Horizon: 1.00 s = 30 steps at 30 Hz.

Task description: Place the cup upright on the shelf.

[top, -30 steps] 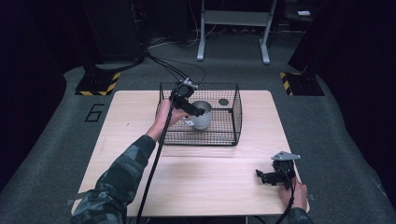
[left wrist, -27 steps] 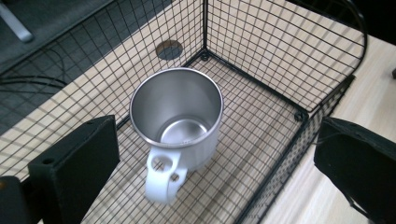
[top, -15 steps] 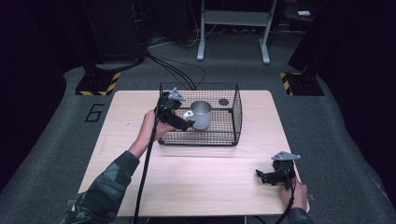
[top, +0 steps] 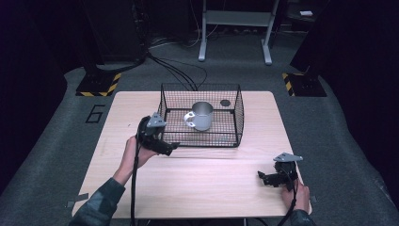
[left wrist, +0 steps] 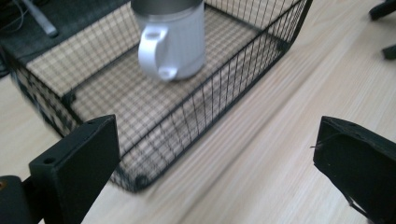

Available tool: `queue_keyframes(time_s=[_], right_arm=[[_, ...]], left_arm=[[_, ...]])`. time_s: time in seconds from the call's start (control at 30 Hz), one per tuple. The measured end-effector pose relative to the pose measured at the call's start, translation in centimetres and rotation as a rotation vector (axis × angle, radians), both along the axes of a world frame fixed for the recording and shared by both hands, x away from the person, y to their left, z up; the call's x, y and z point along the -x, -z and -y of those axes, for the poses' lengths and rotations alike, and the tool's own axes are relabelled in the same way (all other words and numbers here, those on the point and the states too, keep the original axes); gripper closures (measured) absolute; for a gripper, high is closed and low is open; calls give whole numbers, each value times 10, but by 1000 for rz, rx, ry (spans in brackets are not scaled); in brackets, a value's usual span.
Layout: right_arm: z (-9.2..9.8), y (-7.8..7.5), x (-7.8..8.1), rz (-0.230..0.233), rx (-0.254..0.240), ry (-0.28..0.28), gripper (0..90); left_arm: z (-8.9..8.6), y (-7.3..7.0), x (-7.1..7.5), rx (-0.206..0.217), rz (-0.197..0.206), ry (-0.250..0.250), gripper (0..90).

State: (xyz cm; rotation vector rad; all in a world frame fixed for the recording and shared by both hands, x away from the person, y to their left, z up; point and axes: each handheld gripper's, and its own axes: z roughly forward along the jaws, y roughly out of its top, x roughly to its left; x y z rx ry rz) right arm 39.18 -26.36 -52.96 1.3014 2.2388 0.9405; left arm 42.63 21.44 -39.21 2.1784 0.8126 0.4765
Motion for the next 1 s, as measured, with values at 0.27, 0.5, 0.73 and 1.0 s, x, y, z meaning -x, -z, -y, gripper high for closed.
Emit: queue_keyframes(time_s=[0.27, 0.5, 0.73, 1.0], right_arm=[[0, 0, 0, 0, 1, 0, 0], [0, 0, 0, 0, 1, 0, 0], [0, 0, 0, 0, 0, 1, 0], [0, 0, 0, 1, 0, 2, 0]], left_arm=[[-38, 51, 25, 2, -44, -111, 3], [-71, 95, 31, 9, -84, -238, 0], [-98, 131, 26, 10, -114, -347, 0], [-104, 138, 23, 19, -96, -388, 0]])
